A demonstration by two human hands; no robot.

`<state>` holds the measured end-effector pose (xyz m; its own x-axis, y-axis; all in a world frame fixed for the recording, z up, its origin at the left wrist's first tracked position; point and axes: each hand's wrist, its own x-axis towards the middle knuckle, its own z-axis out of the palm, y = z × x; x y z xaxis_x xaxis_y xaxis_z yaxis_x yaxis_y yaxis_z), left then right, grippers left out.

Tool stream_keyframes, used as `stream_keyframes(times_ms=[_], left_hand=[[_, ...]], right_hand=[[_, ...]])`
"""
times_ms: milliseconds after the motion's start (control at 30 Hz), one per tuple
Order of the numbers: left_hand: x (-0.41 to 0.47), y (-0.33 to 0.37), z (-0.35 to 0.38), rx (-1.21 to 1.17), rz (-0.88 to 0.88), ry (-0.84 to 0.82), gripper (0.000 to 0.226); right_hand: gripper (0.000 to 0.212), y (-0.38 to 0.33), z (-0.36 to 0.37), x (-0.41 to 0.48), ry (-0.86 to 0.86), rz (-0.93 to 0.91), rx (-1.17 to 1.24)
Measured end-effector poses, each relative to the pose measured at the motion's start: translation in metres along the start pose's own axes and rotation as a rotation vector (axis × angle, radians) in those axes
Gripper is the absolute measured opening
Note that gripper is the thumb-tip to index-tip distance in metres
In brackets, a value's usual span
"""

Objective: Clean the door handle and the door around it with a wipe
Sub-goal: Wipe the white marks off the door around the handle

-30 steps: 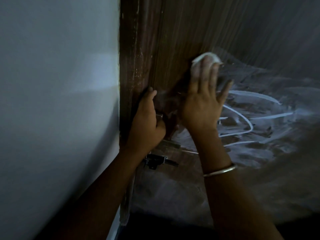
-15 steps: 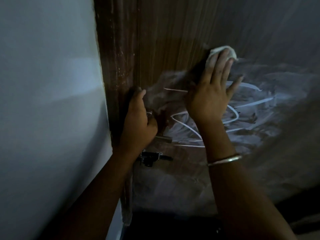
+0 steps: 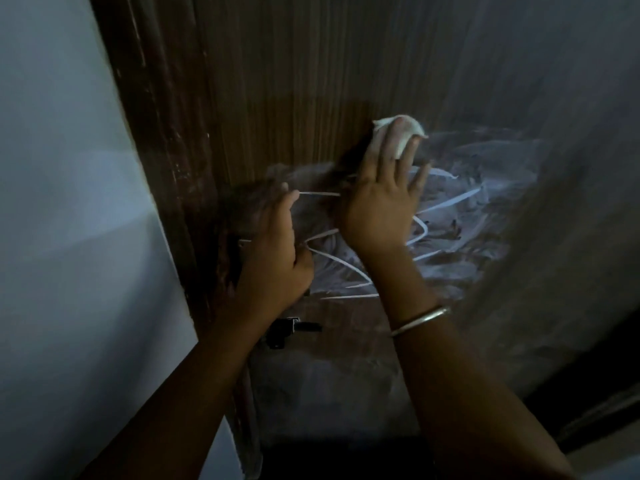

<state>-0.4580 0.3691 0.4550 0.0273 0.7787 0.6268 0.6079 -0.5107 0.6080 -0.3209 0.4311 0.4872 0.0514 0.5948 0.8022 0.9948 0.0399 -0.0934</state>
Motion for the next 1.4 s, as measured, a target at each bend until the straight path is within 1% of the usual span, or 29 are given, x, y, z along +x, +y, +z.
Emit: stream_keyframes(times_ms=[100, 133, 167, 200, 300, 333, 367, 400, 500, 533, 567, 600, 667, 733, 767, 800, 833, 900, 967, 1000, 1033, 1067, 1167, 1200, 1233, 1267, 1300, 1400], left_hand=[[0.005, 0.012, 0.01, -0.006, 0.044, -0.041, 0.07], [0.007, 0.015, 0.013, 0.005, 0.059, -0.051, 0.07], [0.007, 0.016, 0.014, 0.015, 0.07, -0.057, 0.069], [0.007, 0.016, 0.015, 0.017, 0.076, -0.063, 0.069], [0.003, 0.011, 0.014, 0.0, 0.064, -0.07, 0.071], [0.002, 0.01, 0.014, -0.006, 0.05, -0.068, 0.071], [0.001, 0.009, 0.014, -0.009, 0.033, -0.065, 0.071], [0.001, 0.01, 0.015, -0.012, 0.021, -0.06, 0.07], [0.006, 0.019, 0.022, -0.028, 0.02, -0.068, 0.07], [0.007, 0.023, 0.025, -0.018, 0.037, -0.078, 0.07], [0.008, 0.024, 0.026, -0.005, 0.058, -0.09, 0.07], [0.008, 0.025, 0.028, 0.001, 0.076, -0.101, 0.07], [0.007, 0.024, 0.028, -0.009, 0.085, -0.105, 0.071], [0.005, 0.022, 0.028, -0.026, 0.065, -0.087, 0.071], [0.005, 0.021, 0.029, -0.029, 0.051, -0.081, 0.071], [0.005, 0.022, 0.03, -0.026, 0.045, -0.081, 0.071], [0.006, 0.023, 0.033, -0.02, 0.049, -0.085, 0.071], [0.011, 0.029, 0.039, 0.006, 0.085, -0.084, 0.069], [0.014, 0.035, 0.047, 0.05, 0.129, -0.083, 0.069], [0.015, 0.038, 0.05, 0.066, 0.142, -0.086, 0.069], [0.015, 0.04, 0.052, 0.071, 0.151, -0.089, 0.07], [0.016, 0.041, 0.053, 0.068, 0.154, -0.089, 0.07], [0.016, 0.037, 0.053, 0.058, 0.136, -0.103, 0.072], [0.017, 0.034, 0.052, 0.053, 0.123, -0.108, 0.072], [0.017, 0.033, 0.053, 0.051, 0.111, -0.111, 0.072], [0.017, 0.032, 0.055, 0.055, 0.104, -0.114, 0.073], [0.018, 0.032, 0.058, 0.06, 0.105, -0.116, 0.073], [0.021, 0.037, 0.068, 0.065, 0.156, -0.134, 0.073]], right_hand=[[0.067, -0.016, 0.006, -0.012, -0.056, -0.278, -0.039], [0.067, -0.013, 0.008, -0.019, -0.075, -0.319, -0.042], [0.067, -0.005, 0.008, -0.025, -0.092, -0.31, -0.037], [0.068, 0.006, 0.007, -0.027, -0.1, -0.251, -0.03], [0.072, 0.044, -0.003, -0.02, -0.061, 0.058, -0.006], [0.074, 0.051, -0.007, -0.013, -0.038, 0.126, 0.008], [0.075, 0.052, -0.01, -0.005, -0.018, 0.148, 0.014], [0.076, 0.047, -0.011, 0.001, -0.008, 0.122, 0.013], [0.077, 0.02, -0.006, -0.003, -0.04, -0.115, 0.016], [0.077, 0.018, -0.003, -0.01, -0.06, -0.173, 0.023], [0.077, 0.021, -0.001, -0.017, -0.078, -0.192, 0.027], [0.078, 0.03, -0.001, -0.021, -0.092, -0.167, 0.023], [0.083, 0.055, -0.005, -0.02, -0.083, 0.003, 0.035], [0.088, 0.072, -0.013, -0.005, -0.017, 0.205, 0.103], [0.089, 0.074, -0.016, 0.005, 0.022, 0.261, 0.118], [0.091, 0.072, -0.017, 0.014, 0.052, 0.274, 0.106], [0.091, 0.066, -0.015, 0.02, 0.067, 0.236, 0.085], [0.089, 0.051, -0.009, 0.019, 0.049, 0.05, 0.047], [0.084, 0.046, 0.0, 0.0, -0.031, -0.131, 0.02], [0.082, 0.052, 0.002, -0.012, -0.062, -0.171, 0.003], [0.08, 0.063, 0.002, -0.021, -0.083, -0.163, -0.011], [0.079, 0.075, 0.001, -0.025, -0.088, -0.111, -0.01], [0.086, 0.104, -0.009, -0.01, -0.011, 0.202, 0.07], [0.09, 0.108, -0.012, 0.001, 0.033, 0.281, 0.098], [0.093, 0.109, -0.013, 0.01, 0.068, 0.315, 0.102], [0.094, 0.107, -0.012, 0.014, 0.084, 0.297, 0.093], [0.094, 0.104, -0.01, 0.013, 0.076, 0.233, 0.081], [0.091, 0.102, 0.0, -0.018, -0.034, 0.02, 0.033]])
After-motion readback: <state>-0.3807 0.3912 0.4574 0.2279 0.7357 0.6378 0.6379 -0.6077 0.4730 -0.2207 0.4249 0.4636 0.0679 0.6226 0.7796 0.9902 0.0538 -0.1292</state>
